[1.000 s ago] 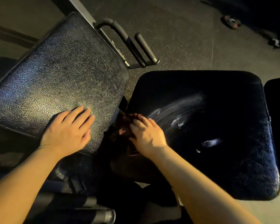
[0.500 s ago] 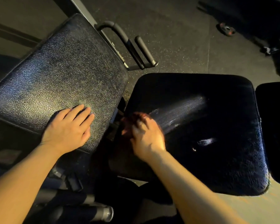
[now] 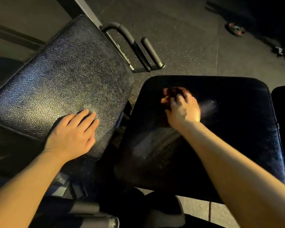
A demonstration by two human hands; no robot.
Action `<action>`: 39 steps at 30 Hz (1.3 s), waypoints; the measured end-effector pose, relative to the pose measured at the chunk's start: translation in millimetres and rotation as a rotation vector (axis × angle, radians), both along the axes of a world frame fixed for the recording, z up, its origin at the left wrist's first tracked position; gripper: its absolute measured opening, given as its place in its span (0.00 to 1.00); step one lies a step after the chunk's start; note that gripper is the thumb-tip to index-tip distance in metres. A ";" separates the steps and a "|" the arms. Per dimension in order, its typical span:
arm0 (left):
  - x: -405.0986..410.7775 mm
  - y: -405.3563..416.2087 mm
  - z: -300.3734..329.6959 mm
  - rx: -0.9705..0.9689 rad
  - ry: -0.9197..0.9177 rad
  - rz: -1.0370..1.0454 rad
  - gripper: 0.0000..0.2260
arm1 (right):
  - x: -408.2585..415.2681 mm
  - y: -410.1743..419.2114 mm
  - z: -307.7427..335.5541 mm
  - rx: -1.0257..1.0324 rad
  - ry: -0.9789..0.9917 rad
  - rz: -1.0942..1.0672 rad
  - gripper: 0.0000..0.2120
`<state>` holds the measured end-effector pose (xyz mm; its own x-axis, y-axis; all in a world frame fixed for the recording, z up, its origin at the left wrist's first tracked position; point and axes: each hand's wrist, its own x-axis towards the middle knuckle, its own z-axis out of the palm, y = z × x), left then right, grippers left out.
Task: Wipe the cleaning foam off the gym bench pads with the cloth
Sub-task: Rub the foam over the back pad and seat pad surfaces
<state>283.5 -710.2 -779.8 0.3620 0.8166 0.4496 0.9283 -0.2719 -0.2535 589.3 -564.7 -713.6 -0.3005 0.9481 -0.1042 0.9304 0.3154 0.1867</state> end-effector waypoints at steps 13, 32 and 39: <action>-0.2 -2.6 3.1 -0.022 -0.010 0.008 0.18 | 28.0 -70.0 16.7 -0.019 0.019 0.135 0.24; -0.1 -1.3 3.7 -0.013 -0.007 0.003 0.17 | 13.1 -97.9 4.6 -0.033 0.089 0.218 0.26; 2.5 -1.9 5.9 -0.041 -0.011 0.018 0.18 | 39.8 -83.7 32.9 0.033 -0.060 -0.163 0.24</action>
<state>286.0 -712.1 -773.9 0.3420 0.8408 0.4197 0.9359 -0.2645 -0.2327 629.1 -648.4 -680.7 -0.1362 0.9870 -0.0853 0.9556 0.1536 0.2514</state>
